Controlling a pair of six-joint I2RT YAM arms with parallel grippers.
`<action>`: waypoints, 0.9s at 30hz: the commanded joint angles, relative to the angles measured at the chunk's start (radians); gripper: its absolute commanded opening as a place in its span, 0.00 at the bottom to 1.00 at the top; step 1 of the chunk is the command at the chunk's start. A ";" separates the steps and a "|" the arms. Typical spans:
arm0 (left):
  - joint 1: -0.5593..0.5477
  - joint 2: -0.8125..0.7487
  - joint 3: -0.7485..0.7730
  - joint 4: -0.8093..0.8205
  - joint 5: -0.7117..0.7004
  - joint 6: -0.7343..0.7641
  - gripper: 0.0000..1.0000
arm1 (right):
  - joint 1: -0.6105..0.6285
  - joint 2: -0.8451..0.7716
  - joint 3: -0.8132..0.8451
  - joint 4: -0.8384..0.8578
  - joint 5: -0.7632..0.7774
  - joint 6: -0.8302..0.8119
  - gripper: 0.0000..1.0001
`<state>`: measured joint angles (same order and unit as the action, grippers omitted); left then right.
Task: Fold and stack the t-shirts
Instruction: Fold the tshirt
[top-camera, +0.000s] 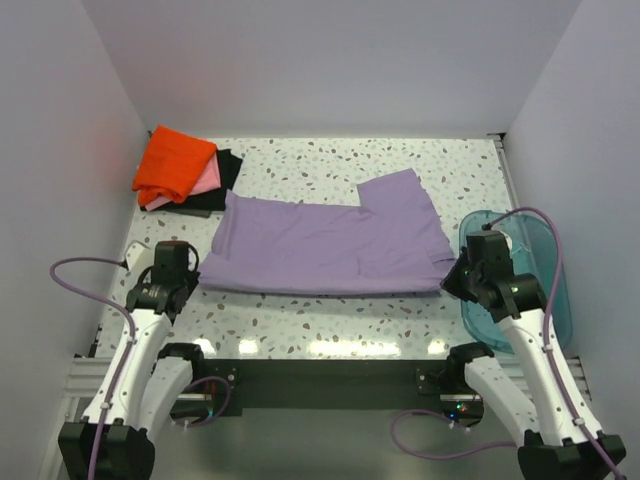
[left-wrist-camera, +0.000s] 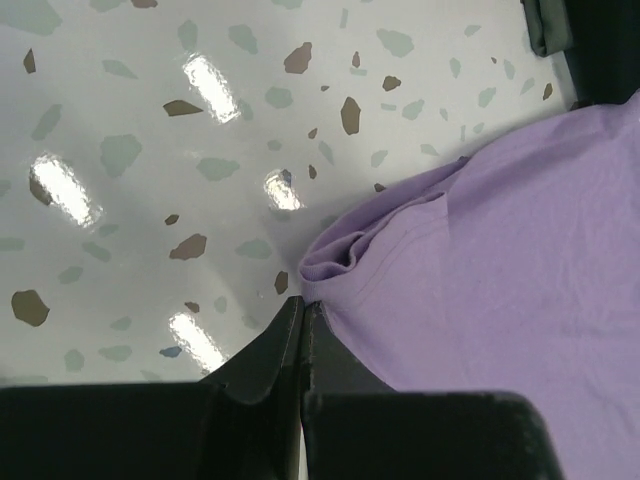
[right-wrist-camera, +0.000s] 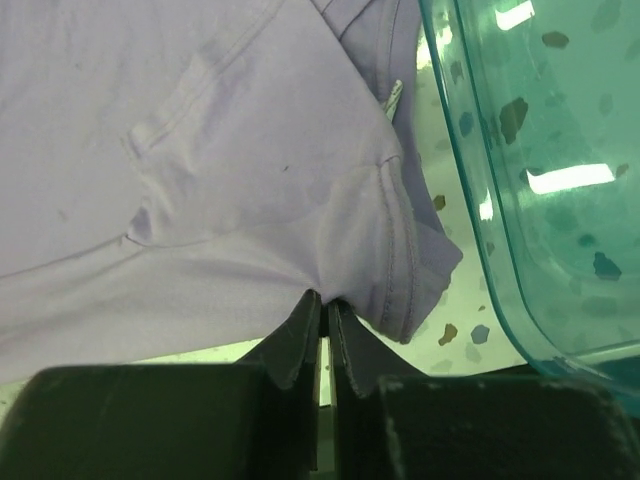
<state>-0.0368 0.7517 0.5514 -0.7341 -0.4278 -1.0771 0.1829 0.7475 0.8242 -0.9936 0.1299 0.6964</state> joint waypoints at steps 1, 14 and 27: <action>-0.017 -0.046 0.022 -0.106 -0.043 -0.073 0.00 | -0.002 -0.071 0.010 -0.095 -0.016 0.014 0.16; -0.017 0.114 0.222 0.207 0.087 0.233 0.56 | 0.000 0.160 0.154 0.157 -0.108 -0.146 0.78; -0.132 0.926 0.762 0.395 0.046 0.567 0.48 | -0.008 0.849 0.637 0.437 -0.018 -0.334 0.74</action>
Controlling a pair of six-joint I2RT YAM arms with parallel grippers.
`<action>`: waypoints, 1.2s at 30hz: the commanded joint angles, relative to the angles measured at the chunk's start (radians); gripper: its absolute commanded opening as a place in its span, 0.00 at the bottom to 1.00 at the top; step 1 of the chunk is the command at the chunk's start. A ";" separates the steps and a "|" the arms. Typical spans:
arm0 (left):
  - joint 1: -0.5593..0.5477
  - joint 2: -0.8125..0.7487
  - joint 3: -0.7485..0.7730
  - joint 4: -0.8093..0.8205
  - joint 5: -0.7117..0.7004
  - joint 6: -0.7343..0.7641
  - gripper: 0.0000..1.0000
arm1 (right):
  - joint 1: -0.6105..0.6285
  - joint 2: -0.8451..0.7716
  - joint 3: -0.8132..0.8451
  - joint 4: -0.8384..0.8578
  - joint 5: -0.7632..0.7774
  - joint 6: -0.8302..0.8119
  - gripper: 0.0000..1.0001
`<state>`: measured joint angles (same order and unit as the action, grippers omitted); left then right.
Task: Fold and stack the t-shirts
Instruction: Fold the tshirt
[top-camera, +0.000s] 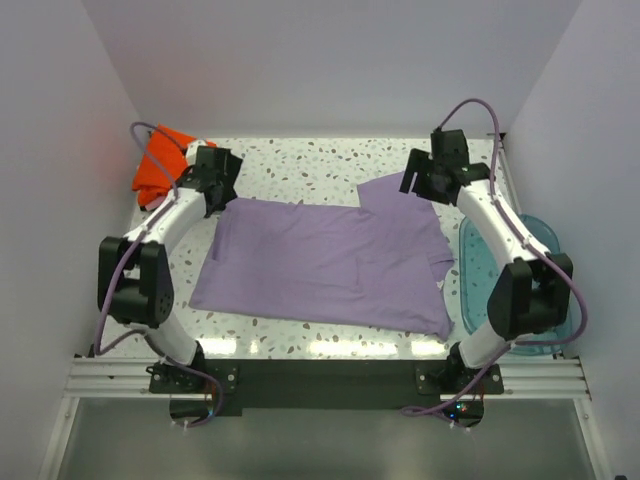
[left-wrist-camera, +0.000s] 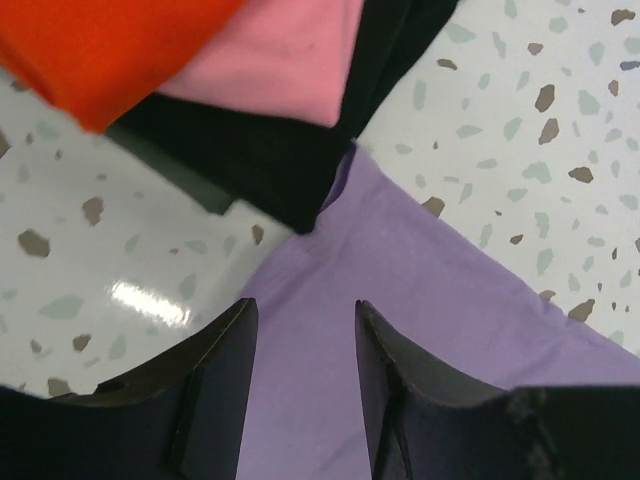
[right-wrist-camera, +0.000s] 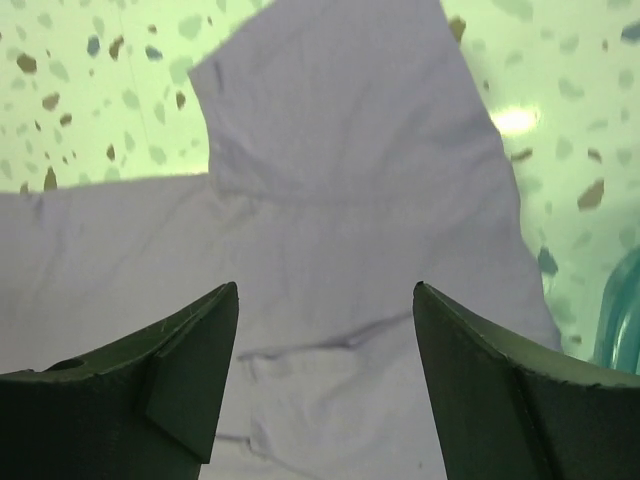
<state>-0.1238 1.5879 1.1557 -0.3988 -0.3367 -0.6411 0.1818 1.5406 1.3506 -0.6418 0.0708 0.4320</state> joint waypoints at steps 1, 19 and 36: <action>-0.056 0.125 0.195 0.049 -0.070 0.147 0.48 | -0.007 0.105 0.133 0.090 0.041 -0.079 0.73; -0.125 0.601 0.604 -0.121 -0.321 0.204 0.39 | -0.039 0.357 0.271 0.175 0.000 -0.095 0.72; -0.125 0.684 0.645 -0.146 -0.384 0.187 0.41 | -0.041 0.372 0.236 0.205 -0.028 -0.095 0.71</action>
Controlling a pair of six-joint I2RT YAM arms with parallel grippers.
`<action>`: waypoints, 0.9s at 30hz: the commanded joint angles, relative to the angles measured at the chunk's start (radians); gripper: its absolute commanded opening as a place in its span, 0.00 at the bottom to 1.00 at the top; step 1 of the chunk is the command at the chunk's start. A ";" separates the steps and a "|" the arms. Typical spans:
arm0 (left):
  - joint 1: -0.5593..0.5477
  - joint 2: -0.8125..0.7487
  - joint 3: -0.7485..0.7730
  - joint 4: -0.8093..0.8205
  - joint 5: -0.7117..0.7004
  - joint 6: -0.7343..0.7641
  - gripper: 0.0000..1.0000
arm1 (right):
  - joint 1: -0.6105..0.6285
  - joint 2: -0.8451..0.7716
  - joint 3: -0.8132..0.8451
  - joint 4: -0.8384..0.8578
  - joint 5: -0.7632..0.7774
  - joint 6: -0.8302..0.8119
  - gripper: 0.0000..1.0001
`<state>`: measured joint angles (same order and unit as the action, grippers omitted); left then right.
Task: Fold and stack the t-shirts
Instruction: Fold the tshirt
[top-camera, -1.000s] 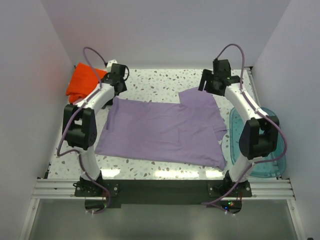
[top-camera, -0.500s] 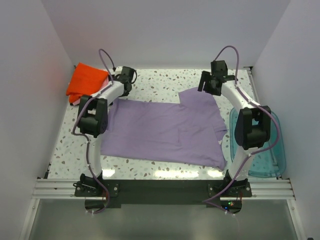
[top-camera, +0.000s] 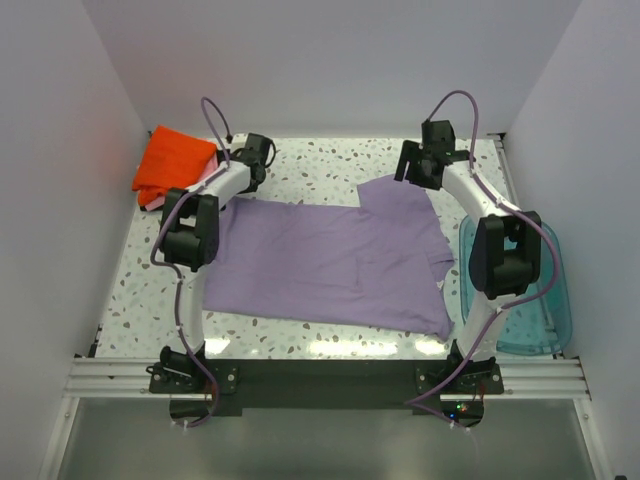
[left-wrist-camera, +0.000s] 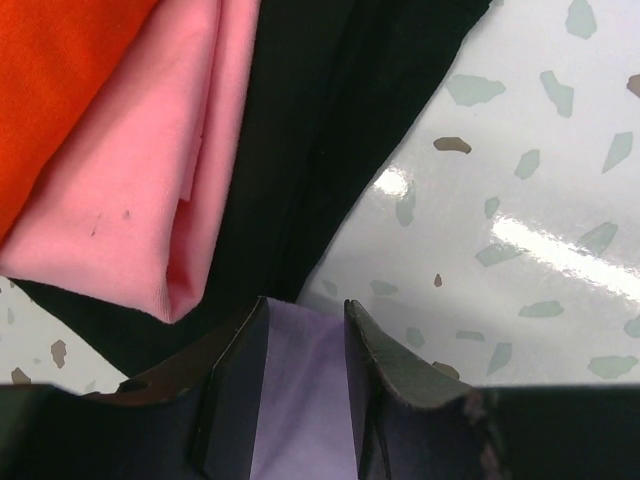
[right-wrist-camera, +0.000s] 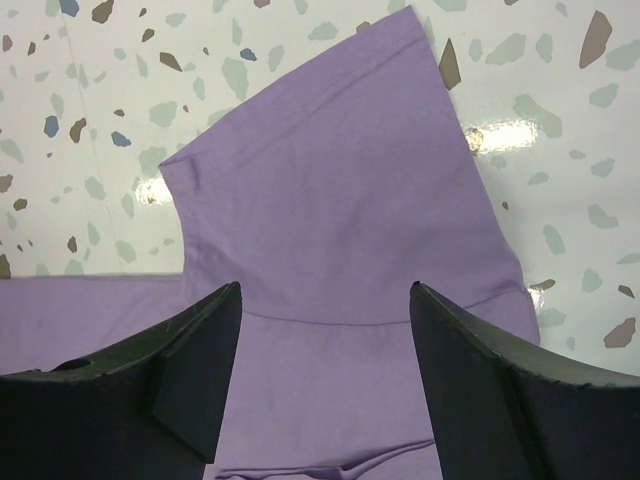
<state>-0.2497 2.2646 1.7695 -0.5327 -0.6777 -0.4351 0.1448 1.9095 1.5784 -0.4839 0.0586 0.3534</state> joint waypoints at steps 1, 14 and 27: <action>0.001 0.007 0.028 -0.012 -0.046 -0.019 0.42 | -0.002 0.005 0.008 0.047 -0.019 -0.017 0.71; 0.003 0.079 0.048 -0.064 -0.123 -0.045 0.39 | -0.017 0.034 -0.008 0.068 -0.042 -0.004 0.70; 0.001 0.000 0.018 0.017 -0.068 -0.034 0.00 | -0.034 0.046 -0.006 0.076 -0.031 0.001 0.64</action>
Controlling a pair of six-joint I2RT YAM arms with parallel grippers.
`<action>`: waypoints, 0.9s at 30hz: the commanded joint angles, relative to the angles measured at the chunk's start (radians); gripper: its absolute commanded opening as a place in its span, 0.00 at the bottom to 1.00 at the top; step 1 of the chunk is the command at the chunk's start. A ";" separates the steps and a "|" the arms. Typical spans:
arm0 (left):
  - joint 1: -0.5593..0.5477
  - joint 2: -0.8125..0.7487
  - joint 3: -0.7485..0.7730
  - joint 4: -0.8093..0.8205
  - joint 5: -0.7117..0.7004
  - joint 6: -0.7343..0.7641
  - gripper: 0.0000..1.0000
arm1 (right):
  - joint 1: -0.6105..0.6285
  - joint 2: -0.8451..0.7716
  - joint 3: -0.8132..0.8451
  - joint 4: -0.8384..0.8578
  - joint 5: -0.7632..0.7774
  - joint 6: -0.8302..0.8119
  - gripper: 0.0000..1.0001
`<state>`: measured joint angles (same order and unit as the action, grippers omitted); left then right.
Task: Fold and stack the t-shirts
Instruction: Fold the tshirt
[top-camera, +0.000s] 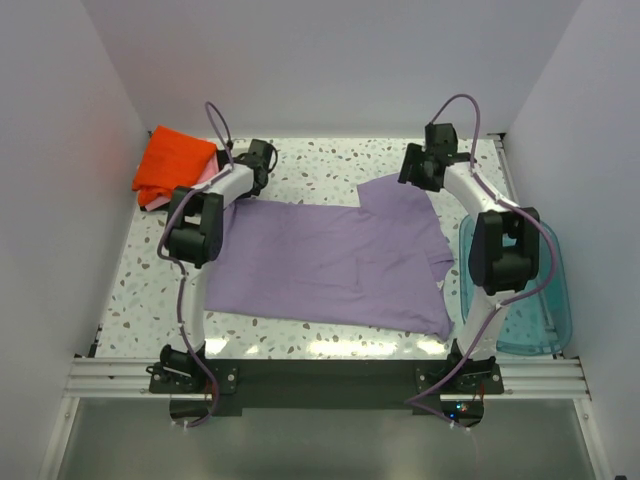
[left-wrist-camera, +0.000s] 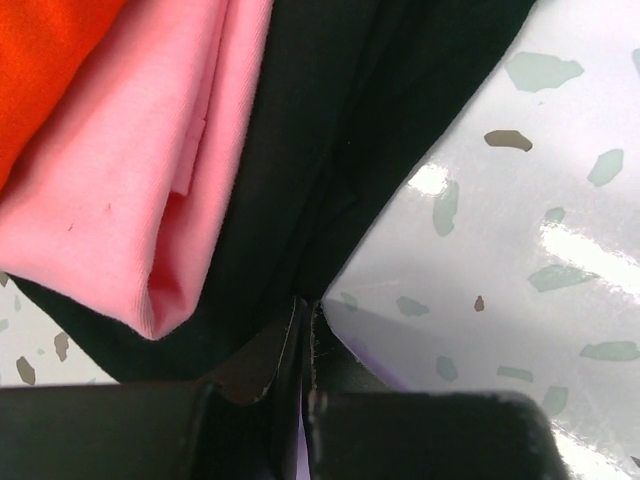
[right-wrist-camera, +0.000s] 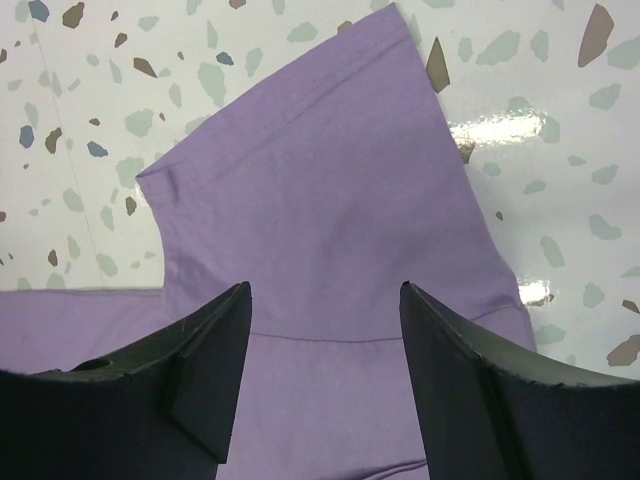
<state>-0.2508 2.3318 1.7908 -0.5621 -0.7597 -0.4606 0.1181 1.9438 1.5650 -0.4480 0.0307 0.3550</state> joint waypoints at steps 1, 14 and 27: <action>0.002 -0.089 -0.011 0.063 0.022 -0.009 0.00 | -0.009 0.012 0.007 0.040 0.006 0.001 0.64; 0.002 -0.244 -0.142 0.177 0.082 0.010 0.00 | -0.018 0.157 0.164 -0.032 0.144 -0.010 0.64; 0.002 -0.265 -0.191 0.199 0.096 0.020 0.00 | -0.020 0.348 0.303 -0.081 0.229 -0.014 0.61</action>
<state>-0.2508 2.1258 1.6093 -0.4191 -0.6579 -0.4519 0.1024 2.2704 1.8172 -0.5159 0.2226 0.3500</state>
